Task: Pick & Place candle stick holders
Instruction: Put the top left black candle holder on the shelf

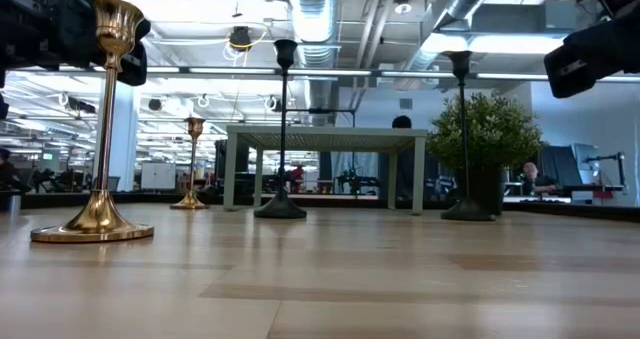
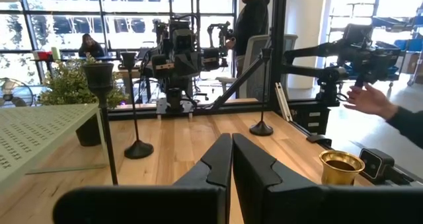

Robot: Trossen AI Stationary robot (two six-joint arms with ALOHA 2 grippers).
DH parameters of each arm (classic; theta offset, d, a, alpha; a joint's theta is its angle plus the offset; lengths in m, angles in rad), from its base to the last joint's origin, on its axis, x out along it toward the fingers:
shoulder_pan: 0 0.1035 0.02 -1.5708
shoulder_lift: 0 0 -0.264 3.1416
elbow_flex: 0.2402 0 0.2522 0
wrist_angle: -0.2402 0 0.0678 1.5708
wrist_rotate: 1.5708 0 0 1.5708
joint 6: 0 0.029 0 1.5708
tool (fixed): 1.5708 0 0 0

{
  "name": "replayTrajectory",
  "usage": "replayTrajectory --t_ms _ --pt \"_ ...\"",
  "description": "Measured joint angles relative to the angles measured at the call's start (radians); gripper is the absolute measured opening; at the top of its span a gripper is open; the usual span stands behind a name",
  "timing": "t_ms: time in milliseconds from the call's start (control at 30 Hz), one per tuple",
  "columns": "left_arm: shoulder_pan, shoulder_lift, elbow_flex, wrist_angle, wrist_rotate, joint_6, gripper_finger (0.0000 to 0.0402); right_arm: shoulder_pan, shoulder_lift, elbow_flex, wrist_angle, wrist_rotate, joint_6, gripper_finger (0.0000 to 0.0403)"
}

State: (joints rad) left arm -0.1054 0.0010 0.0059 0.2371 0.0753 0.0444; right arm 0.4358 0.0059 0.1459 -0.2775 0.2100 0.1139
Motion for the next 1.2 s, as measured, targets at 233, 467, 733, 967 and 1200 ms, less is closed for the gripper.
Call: replayTrajectory --t_ms 233,467,733,967,1200 --pt "0.000 0.000 0.000 0.004 0.000 0.000 0.0013 0.000 0.000 0.000 0.001 0.000 0.000 0.0000" --pt "0.000 0.000 0.000 0.022 0.000 0.002 0.0013 0.000 0.000 0.000 0.009 0.000 0.000 0.0000" --pt "0.000 0.002 0.000 0.021 0.000 0.003 0.0013 0.000 0.000 0.000 -0.018 -0.002 0.045 0.0000" --pt "0.000 0.002 0.000 0.020 0.000 0.003 0.0013 0.000 0.000 0.000 -0.026 -0.002 0.045 0.0000" --pt "0.000 0.002 0.000 0.020 0.000 0.003 0.0013 0.000 0.000 0.000 -0.029 -0.002 0.045 0.0000"
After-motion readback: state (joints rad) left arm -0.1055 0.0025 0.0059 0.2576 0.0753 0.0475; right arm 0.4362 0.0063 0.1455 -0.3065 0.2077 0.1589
